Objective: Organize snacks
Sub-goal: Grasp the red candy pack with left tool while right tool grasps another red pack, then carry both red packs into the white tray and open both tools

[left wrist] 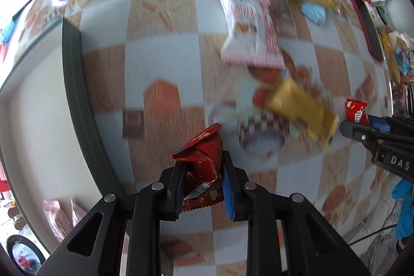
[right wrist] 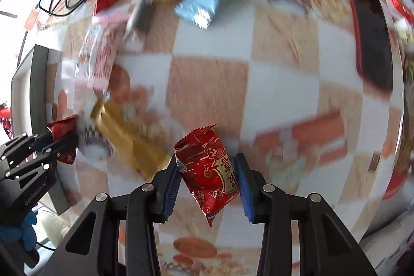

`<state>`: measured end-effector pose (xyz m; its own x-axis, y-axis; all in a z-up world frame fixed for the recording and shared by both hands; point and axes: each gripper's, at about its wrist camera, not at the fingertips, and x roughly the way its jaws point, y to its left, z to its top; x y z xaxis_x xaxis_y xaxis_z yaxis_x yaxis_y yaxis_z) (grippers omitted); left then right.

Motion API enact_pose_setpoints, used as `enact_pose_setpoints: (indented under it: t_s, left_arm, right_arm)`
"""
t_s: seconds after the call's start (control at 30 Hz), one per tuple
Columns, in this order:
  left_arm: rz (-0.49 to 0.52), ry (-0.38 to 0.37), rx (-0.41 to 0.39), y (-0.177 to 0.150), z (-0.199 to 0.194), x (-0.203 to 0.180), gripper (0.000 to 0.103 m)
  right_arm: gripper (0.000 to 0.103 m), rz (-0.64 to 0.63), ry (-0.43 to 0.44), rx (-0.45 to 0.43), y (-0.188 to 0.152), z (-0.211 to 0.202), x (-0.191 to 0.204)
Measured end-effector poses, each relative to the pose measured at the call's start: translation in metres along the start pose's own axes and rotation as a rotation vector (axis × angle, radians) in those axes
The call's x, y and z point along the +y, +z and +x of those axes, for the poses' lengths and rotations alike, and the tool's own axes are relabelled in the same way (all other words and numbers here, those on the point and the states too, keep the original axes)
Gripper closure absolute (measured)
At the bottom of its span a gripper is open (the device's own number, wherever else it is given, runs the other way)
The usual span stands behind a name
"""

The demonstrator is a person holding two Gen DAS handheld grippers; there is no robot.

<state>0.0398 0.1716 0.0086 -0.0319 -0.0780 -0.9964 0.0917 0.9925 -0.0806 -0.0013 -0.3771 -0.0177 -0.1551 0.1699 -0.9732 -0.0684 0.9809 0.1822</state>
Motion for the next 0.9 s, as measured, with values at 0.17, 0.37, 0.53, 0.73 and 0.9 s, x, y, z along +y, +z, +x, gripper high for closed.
enact_pose_setpoints:
  t_s: [0.17, 0.37, 0.53, 0.73, 0.9]
  left_arm:
    - [0.022, 0.008, 0.010, -0.021, 0.000, 0.005, 0.076]
    - [0.034, 0.037, 0.016, -0.048, 0.002, 0.026, 0.076]
    - [0.026, 0.038, 0.024, -0.075, 0.005, 0.049, 0.076]
    - [0.004, 0.014, 0.024, -0.106, 0.007, 0.075, 0.076]
    - [0.008, -0.006, -0.017, -0.106, -0.013, 0.076, 0.076]
  right_arm:
    - [0.061, 0.078, 0.045, 0.029, -0.044, 0.004, -0.017]
    - [0.061, 0.085, 0.057, 0.050, -0.085, -0.006, -0.014]
    - [0.061, 0.052, 0.062, 0.048, -0.104, -0.016, -0.002]
    - [0.061, -0.005, 0.061, 0.039, -0.099, -0.016, 0.034]
    - [0.061, -0.052, 0.051, 0.029, -0.106, -0.022, 0.061]
